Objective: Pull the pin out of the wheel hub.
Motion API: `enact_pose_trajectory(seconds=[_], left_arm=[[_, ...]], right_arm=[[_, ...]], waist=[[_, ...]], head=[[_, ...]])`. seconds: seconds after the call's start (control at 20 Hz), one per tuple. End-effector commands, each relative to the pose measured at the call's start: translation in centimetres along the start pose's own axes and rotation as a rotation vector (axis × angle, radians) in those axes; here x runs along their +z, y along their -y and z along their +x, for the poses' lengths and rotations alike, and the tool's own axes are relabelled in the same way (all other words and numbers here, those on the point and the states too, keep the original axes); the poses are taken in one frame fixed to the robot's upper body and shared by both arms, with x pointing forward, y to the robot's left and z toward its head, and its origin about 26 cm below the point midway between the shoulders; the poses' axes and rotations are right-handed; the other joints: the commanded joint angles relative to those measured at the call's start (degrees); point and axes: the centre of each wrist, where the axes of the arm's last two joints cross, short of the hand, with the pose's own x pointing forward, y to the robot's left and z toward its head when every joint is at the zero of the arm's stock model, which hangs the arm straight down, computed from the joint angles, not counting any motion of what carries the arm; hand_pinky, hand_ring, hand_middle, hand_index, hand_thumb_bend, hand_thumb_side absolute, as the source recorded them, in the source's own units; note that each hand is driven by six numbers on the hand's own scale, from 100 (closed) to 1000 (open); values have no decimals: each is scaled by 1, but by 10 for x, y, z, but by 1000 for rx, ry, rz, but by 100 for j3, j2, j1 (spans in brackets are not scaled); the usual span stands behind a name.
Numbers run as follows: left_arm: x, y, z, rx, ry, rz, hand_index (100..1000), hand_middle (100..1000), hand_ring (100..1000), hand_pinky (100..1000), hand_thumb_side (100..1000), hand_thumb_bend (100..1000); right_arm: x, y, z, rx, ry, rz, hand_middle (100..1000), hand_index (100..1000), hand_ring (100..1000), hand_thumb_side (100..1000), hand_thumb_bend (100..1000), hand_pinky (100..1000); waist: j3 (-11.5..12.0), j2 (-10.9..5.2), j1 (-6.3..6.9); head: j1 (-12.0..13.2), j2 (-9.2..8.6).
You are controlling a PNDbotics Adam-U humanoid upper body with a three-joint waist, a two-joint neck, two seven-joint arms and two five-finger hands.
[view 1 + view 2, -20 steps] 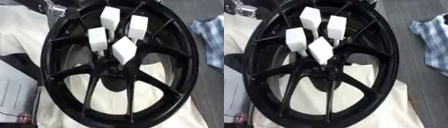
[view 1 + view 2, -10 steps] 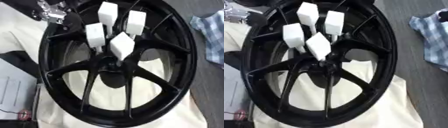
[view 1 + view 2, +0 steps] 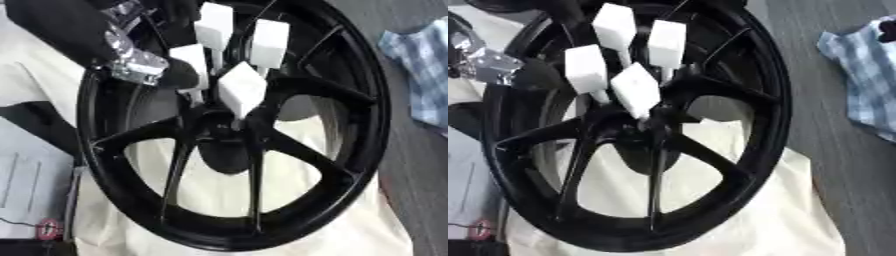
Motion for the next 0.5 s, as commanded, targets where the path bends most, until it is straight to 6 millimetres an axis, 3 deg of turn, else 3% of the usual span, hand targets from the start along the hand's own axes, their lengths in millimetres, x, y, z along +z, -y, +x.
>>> enact_pose_trajectory(seconds=[0.05,0.5], left_arm=[[1,-6,1,32,-79,-41,847,723,799,872,659,540],[-7,0,-8,14,-127,-65,852,754,819,858,647,570]], right_arm=[[-6,6,6,17,16,13,635,759,840,491,100,921],[-6,6,6,10,11,10,635,759,839,493,100,921]], waist=[[-22,-182,-19],[-54,-174,-1]], head=[[37,-15],[97,-42]])
